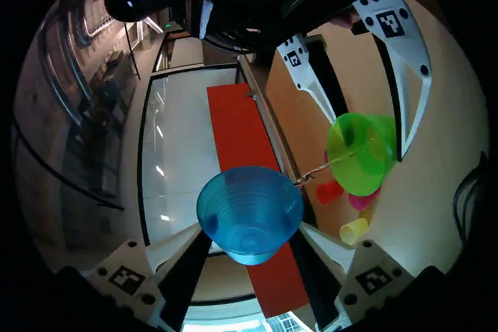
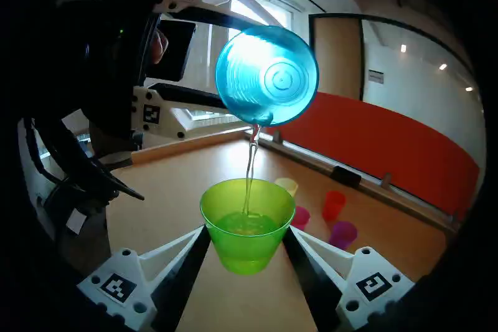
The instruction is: Pour water
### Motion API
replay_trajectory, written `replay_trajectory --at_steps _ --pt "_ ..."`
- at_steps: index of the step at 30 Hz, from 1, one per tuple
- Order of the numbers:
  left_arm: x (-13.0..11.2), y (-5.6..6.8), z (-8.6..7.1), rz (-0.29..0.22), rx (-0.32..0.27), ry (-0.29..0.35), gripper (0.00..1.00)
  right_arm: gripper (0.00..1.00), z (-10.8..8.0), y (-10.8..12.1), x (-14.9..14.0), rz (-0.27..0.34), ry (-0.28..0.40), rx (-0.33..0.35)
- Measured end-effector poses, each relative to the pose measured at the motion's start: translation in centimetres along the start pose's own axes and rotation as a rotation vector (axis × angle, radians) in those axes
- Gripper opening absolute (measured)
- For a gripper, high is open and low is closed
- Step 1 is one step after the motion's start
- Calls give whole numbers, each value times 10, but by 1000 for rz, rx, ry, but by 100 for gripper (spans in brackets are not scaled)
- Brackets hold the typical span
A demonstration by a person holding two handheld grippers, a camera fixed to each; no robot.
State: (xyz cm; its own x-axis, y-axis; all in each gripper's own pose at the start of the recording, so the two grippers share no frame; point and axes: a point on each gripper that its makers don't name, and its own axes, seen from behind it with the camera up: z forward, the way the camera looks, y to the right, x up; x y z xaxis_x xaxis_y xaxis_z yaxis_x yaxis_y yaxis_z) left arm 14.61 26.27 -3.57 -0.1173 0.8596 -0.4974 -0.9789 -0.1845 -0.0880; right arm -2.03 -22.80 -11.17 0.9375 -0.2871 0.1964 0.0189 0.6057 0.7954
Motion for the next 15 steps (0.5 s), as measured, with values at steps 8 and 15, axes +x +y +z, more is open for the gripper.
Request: replay_trajectory --at_steps 8,15 --pt "0 1 4 53 22 4 79 85 0 2 0 1 1 -2" --pt "-2 0 3 16 22 -1 79 85 0 1 1 0 1 1"
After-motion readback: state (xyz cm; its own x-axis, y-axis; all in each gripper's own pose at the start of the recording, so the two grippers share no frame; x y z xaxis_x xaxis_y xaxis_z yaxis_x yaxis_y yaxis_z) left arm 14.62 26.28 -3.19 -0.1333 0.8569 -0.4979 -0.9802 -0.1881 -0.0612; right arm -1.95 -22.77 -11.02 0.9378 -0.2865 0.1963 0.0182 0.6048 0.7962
